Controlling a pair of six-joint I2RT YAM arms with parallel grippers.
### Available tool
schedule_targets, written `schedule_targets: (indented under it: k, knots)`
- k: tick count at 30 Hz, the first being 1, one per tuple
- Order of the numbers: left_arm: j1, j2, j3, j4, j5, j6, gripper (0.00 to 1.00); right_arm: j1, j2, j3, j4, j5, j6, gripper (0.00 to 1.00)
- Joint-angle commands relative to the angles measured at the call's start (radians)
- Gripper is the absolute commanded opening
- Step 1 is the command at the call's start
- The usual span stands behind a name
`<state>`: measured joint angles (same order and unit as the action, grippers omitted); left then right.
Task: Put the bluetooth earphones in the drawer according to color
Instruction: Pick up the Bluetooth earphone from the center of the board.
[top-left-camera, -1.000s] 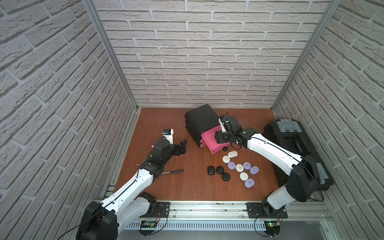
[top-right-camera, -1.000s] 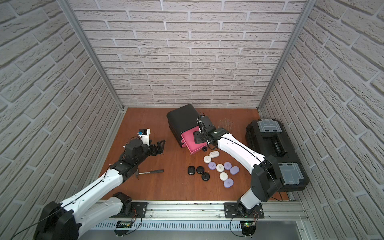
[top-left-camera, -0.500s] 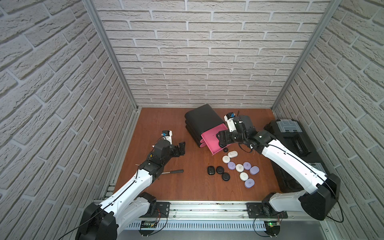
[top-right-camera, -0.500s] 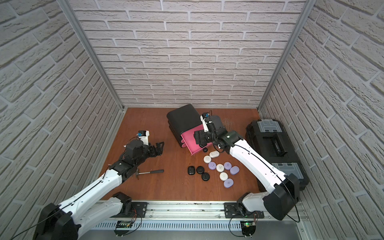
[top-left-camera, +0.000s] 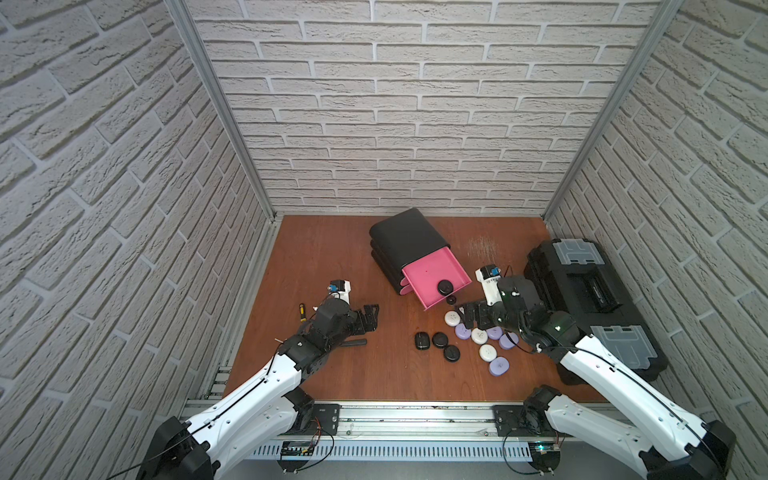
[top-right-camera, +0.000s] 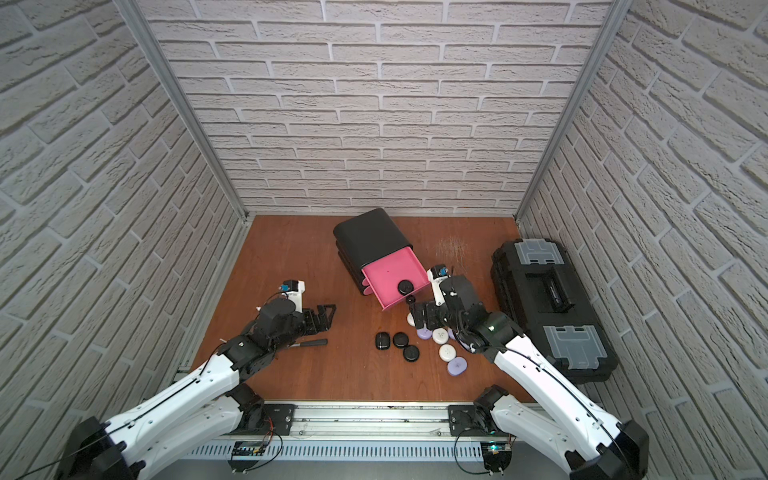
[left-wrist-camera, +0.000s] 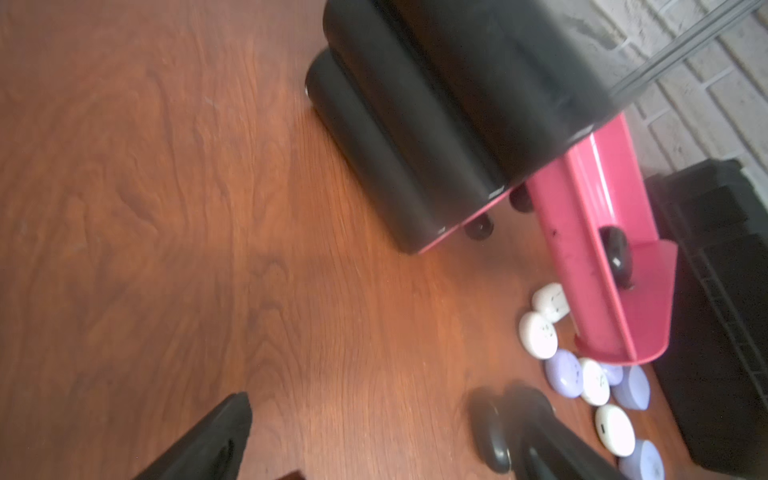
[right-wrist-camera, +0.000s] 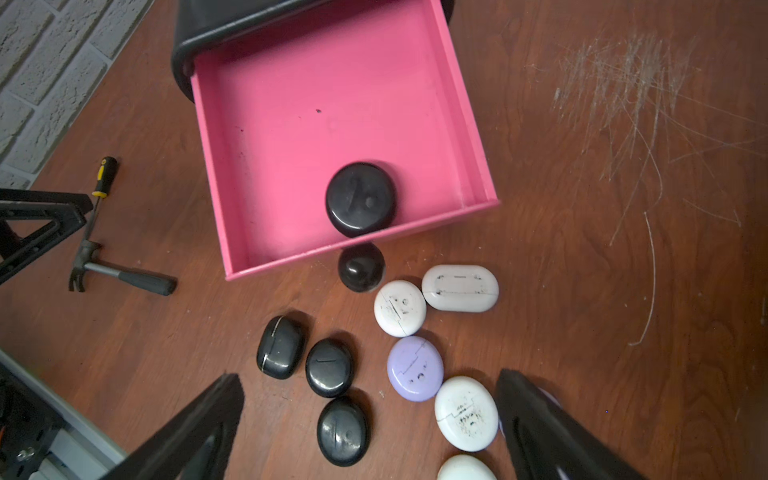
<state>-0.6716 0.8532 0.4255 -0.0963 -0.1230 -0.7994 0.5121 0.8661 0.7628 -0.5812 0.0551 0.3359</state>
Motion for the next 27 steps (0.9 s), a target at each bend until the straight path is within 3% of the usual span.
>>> schedule_targets:
  k: [1, 6, 12, 20, 27]
  knots:
    - [-0.1, 0.053, -0.014, 0.025, -0.143, -0.063, 0.98, -0.005, -0.09, -0.068, 0.069, 0.096, 0.036, 0.99]
    - [-0.296, 0.21, 0.033, 0.055, -0.35, -0.114, 0.98, -0.004, -0.21, -0.137, 0.114, 0.174, 0.058, 0.99]
    - [-0.458, 0.476, 0.196, -0.002, -0.485, -0.127, 0.98, -0.006, -0.253, -0.196, 0.154, 0.235, 0.075, 0.99]
    - [-0.532, 0.754, 0.424, -0.053, -0.521, -0.104, 0.97, -0.004, -0.218, -0.21, 0.168, 0.265, 0.098, 0.99]
    - [-0.534, 0.874, 0.481, -0.059, -0.499, -0.128, 0.93, -0.005, -0.213, -0.227, 0.186, 0.262, 0.105, 0.99]
